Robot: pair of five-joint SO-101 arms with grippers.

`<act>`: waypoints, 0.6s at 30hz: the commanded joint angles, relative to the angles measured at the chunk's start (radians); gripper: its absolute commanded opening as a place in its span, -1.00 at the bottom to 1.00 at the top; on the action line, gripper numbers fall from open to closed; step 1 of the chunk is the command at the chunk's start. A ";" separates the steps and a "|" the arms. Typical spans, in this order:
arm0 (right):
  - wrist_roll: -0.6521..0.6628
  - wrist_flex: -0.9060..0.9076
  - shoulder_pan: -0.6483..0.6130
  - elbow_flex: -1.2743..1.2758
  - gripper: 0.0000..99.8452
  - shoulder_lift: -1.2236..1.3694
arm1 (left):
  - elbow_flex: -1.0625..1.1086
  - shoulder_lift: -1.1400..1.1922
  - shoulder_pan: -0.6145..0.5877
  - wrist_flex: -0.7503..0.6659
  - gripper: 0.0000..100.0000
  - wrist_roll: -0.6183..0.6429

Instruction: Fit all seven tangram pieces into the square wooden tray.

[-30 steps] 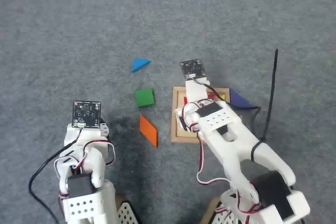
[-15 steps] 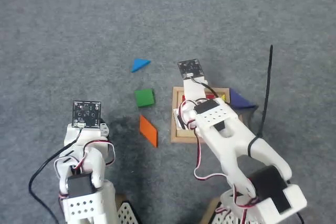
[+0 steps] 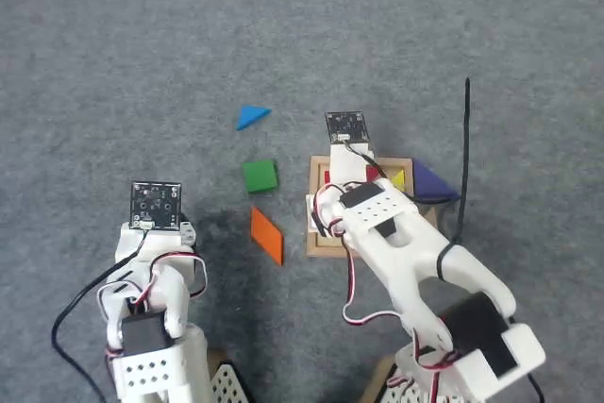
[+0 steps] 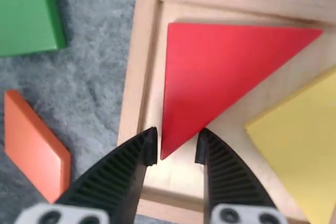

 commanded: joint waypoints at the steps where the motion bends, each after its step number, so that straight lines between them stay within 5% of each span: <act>1: -0.020 -0.016 -0.024 -0.028 -0.73 0.025 | -0.008 -0.014 0.005 0.002 -0.97 -0.002; 9: -0.005 -0.012 -0.019 -0.028 -0.98 0.030 | -0.008 -0.014 0.005 0.002 -0.97 -0.002; 18: 0.077 0.082 0.107 -0.038 -0.98 0.007 | -0.008 -0.014 0.005 0.002 -0.97 -0.002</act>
